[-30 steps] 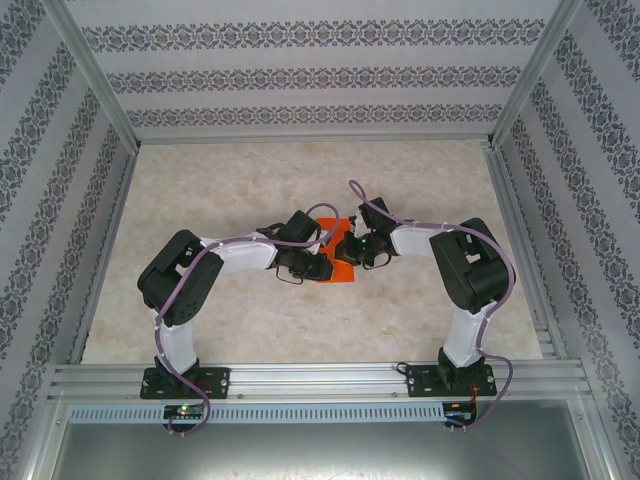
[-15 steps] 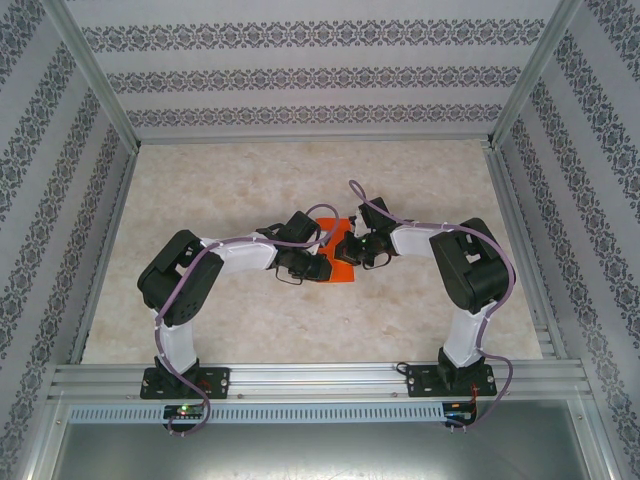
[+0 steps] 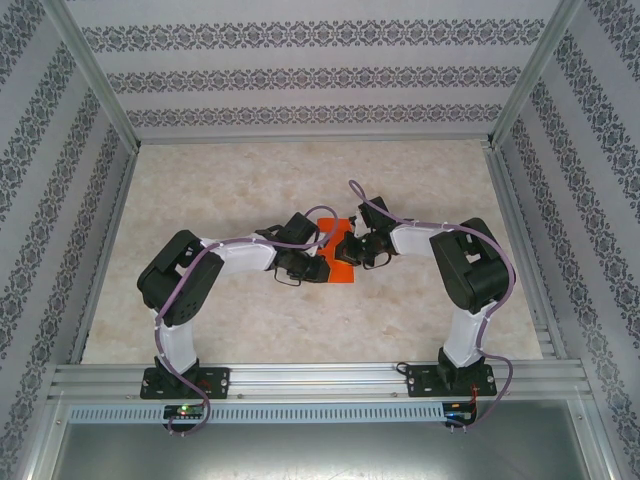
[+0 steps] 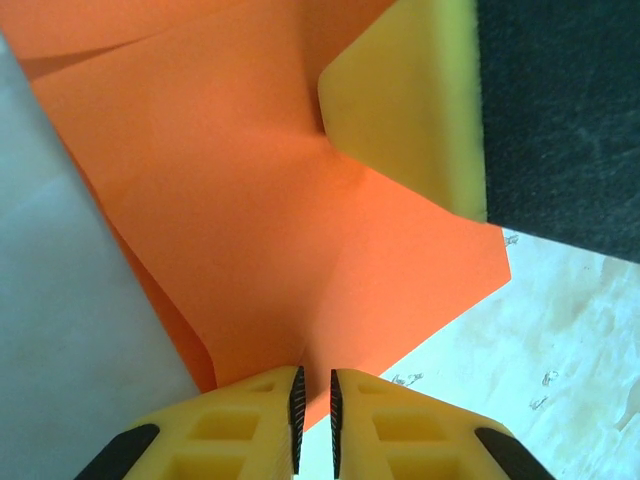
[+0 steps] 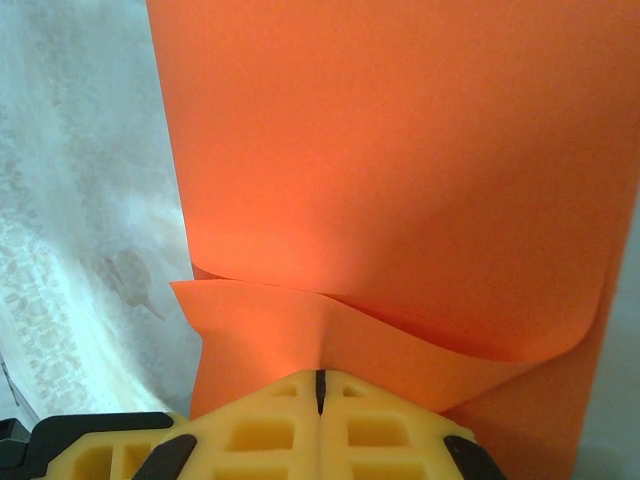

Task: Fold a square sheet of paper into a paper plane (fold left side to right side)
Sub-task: Fold the triangle a second time at the center of the table.

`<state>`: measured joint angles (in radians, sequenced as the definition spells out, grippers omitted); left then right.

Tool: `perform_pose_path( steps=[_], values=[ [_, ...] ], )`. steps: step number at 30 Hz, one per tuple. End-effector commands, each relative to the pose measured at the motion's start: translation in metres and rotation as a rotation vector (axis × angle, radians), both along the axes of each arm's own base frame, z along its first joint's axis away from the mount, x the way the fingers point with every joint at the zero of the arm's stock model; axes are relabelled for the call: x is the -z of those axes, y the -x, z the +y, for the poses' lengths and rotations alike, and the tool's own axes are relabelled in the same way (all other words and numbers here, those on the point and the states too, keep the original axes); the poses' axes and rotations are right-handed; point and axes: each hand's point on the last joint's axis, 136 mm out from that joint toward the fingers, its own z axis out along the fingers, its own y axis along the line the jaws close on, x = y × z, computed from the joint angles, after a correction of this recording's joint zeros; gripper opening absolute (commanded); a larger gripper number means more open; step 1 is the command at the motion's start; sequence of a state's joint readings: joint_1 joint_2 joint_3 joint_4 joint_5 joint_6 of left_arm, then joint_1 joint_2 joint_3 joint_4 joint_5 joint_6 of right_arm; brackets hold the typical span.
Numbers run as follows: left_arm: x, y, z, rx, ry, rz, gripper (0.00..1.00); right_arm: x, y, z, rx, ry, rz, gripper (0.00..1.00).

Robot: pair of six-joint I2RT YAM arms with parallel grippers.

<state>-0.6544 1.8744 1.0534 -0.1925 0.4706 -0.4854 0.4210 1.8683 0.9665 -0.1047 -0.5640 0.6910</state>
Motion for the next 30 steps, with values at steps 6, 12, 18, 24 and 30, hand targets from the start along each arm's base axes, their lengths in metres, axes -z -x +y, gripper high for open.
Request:
perform_pose_path(
  steps=[6, 12, 18, 24, 30],
  values=[
    [0.020, 0.021, 0.036, -0.048, -0.041, 0.079, 0.15, 0.021, 0.011, -0.019, 0.012, 0.093, 0.065, 0.00],
    [0.023, 0.025, 0.050, -0.105, 0.004, 0.122, 0.14, 0.022, 0.013, -0.019, 0.012, 0.093, 0.067, 0.00],
    [0.007, 0.022, 0.053, -0.115, 0.047, 0.091, 0.14, 0.022, 0.012, -0.018, 0.013, 0.091, 0.066, 0.00],
    [-0.037, 0.016, 0.034, -0.069, 0.169, 0.003, 0.15, 0.022, 0.012, -0.016, 0.012, 0.089, 0.067, 0.00],
    [-0.034, 0.011, 0.015, -0.022, 0.169, 0.012, 0.15, 0.023, 0.012, -0.016, 0.009, 0.091, 0.068, 0.00]
  ],
)
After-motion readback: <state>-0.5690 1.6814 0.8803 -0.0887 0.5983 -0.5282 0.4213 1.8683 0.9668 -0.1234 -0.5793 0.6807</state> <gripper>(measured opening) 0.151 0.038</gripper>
